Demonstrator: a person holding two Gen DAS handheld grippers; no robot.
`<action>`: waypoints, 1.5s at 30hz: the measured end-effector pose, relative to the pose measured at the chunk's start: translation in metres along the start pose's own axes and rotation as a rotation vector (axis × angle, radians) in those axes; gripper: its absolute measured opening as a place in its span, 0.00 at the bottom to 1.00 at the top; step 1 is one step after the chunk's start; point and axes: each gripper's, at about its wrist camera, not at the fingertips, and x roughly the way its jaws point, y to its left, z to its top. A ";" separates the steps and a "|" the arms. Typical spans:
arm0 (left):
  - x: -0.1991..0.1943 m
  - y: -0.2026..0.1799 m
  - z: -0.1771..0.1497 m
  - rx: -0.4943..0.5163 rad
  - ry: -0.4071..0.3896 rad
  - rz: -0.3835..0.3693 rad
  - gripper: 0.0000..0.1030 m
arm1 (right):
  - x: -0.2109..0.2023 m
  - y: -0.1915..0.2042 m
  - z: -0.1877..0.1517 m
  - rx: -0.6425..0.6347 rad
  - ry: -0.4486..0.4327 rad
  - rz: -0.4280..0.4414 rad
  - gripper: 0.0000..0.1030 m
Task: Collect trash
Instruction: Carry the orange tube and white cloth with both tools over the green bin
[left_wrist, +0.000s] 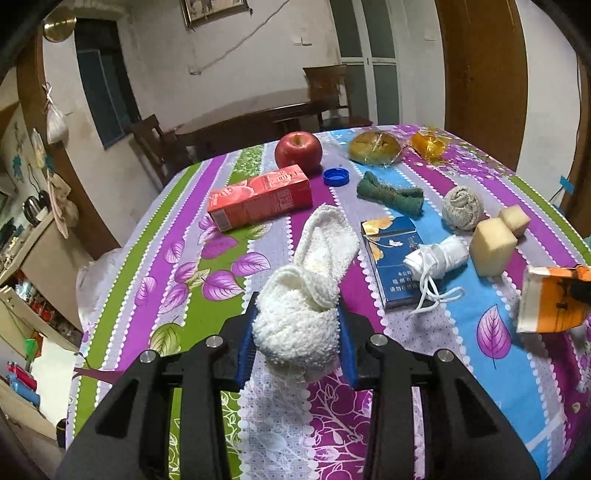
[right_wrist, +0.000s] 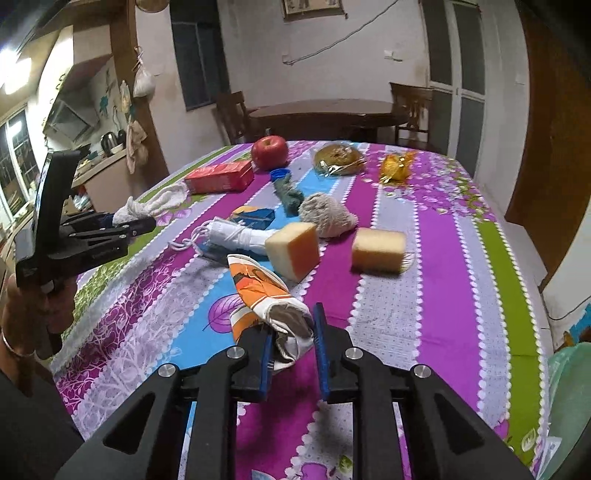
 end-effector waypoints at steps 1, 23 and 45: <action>0.000 -0.001 0.001 -0.002 0.002 -0.001 0.34 | -0.002 -0.001 -0.001 0.005 -0.004 0.001 0.19; -0.038 -0.073 0.052 0.096 -0.133 -0.063 0.34 | -0.063 -0.030 -0.004 0.000 -0.133 -0.189 0.19; -0.059 -0.237 0.085 0.302 -0.167 -0.392 0.34 | -0.186 -0.139 -0.031 0.184 -0.246 -0.499 0.19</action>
